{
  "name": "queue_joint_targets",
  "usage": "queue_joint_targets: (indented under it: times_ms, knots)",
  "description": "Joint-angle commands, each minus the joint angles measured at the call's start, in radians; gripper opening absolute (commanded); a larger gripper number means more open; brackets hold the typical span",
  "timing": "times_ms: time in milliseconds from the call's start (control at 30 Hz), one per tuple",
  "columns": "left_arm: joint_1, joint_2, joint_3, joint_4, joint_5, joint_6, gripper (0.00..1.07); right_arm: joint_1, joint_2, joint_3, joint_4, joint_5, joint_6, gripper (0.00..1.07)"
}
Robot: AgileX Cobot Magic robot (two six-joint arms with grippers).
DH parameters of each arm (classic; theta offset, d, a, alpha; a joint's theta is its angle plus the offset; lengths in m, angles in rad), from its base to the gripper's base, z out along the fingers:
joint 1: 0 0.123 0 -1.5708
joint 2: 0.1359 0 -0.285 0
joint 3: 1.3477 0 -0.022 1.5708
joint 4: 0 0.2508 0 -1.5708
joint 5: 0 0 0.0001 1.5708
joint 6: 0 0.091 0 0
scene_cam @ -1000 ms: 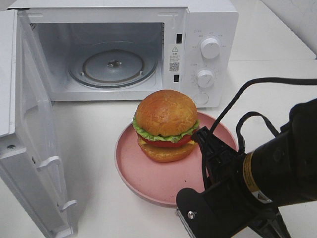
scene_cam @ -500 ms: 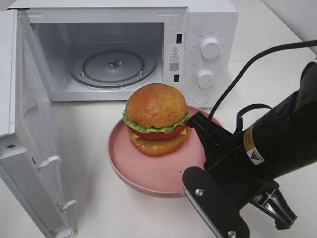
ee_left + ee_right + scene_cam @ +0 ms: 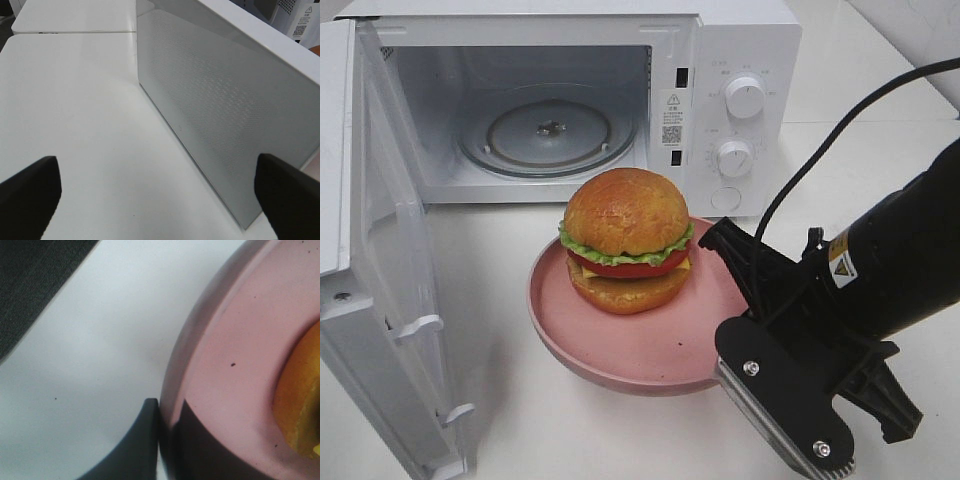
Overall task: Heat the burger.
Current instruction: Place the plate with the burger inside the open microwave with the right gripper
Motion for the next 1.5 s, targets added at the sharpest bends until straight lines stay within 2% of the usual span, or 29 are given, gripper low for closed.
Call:
queue_joint_targets:
  times_ms: [33, 400, 700, 833, 1167, 1500]
  knots:
    - [-0.006, -0.025, 0.004, -0.001, -0.007, -0.004, 1.00, -0.012, -0.011, -0.012, 0.065, -0.055, -0.080, 0.00]
    - [-0.006, -0.025, 0.004, -0.001, -0.007, -0.004, 1.00, -0.012, -0.011, -0.037, -0.016, -0.058, 0.027, 0.00]
    - [-0.006, -0.025, 0.004, -0.001, -0.007, -0.004, 1.00, -0.012, 0.066, -0.144, -0.016, -0.052, 0.056, 0.00]
    - [-0.006, -0.025, 0.004, -0.001, -0.007, -0.004, 1.00, -0.012, 0.106, -0.191, -0.053, -0.055, 0.074, 0.00]
    - [-0.006, -0.025, 0.004, -0.001, -0.007, -0.004, 1.00, -0.009, 0.167, -0.273, -0.151, -0.052, 0.163, 0.00]
    - [-0.006, -0.025, 0.004, -0.001, -0.007, -0.004, 1.00, -0.009, 0.218, -0.326, -0.180, -0.051, 0.198, 0.00]
